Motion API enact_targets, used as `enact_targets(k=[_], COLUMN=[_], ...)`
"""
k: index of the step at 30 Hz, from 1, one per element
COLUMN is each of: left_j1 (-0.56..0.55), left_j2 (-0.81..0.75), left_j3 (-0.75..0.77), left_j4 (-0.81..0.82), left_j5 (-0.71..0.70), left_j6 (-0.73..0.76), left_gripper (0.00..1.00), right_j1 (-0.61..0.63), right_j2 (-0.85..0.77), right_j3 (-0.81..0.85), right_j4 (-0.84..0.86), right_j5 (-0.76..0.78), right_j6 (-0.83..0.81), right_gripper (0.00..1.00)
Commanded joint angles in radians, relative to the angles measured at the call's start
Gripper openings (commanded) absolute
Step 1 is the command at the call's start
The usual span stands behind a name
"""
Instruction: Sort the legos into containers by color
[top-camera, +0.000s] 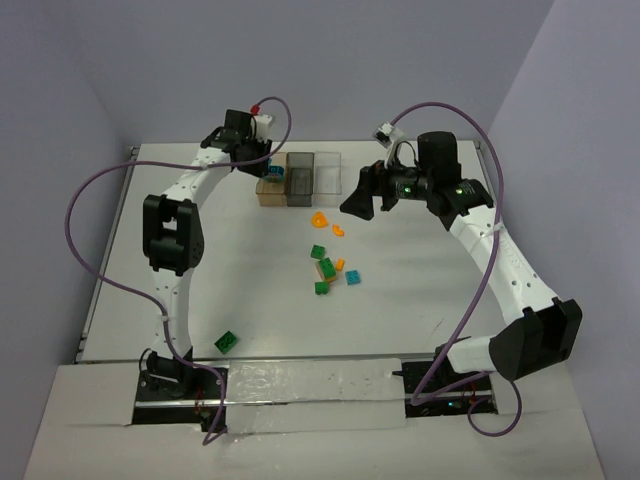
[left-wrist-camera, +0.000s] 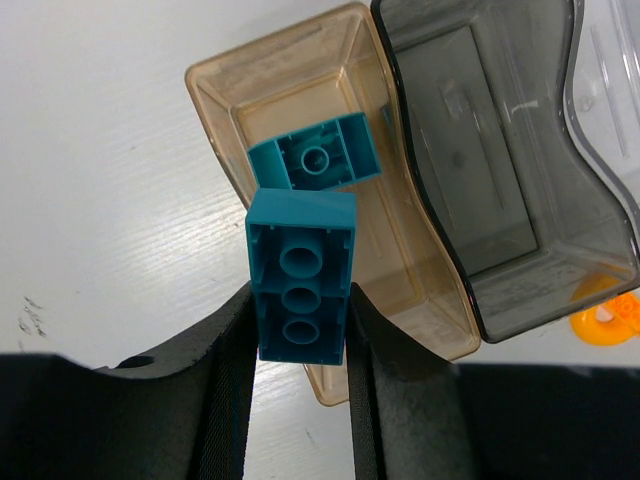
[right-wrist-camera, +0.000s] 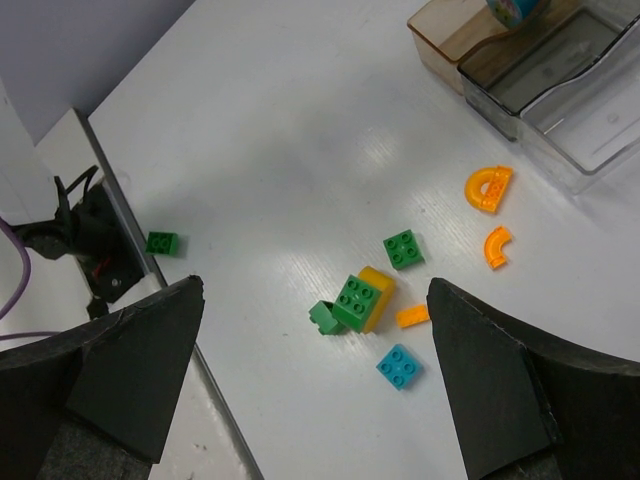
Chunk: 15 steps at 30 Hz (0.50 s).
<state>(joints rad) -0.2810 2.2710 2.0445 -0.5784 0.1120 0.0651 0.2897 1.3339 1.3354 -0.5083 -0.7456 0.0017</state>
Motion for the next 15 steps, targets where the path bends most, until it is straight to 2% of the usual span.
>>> enact_targets(k=[1, 6, 9, 10, 11, 15], left_j1=[-0.006, -0.006, -0.006, -0.007, -0.007, -0.006], left_j2=[-0.065, -0.072, -0.099, -0.116, -0.136, -0.199], left_j3=[-0.025, -0.005, -0.023, -0.031, -0.033, -0.003], left_j4=[0.021, 0.001, 0.022, 0.031, 0.037, 0.012], left_j5=[0.052, 0.090, 0.118, 0.128, 0.136, 0.163], left_j6=[0.010, 0.001, -0.004, -0.008, -0.013, -0.014], left_gripper=[0.38, 0.51, 0.69, 0.81, 0.87, 0.89], right_j1=[-0.004, -0.004, -0.004, -0.003, -0.003, -0.003], right_j2=[0.007, 0.014, 0.014, 0.014, 0.015, 0.014], right_j3=[0.015, 0.022, 0.021, 0.019, 0.018, 0.022], right_j4=[0.002, -0.007, -0.010, -0.010, -0.011, -0.019], right_j5=[-0.018, -0.018, -0.024, -0.027, -0.028, -0.023], right_j6=[-0.014, -0.017, -0.016, -0.014, -0.015, -0.021], right_gripper=[1.00, 1.00, 1.00, 1.00, 1.00, 1.00])
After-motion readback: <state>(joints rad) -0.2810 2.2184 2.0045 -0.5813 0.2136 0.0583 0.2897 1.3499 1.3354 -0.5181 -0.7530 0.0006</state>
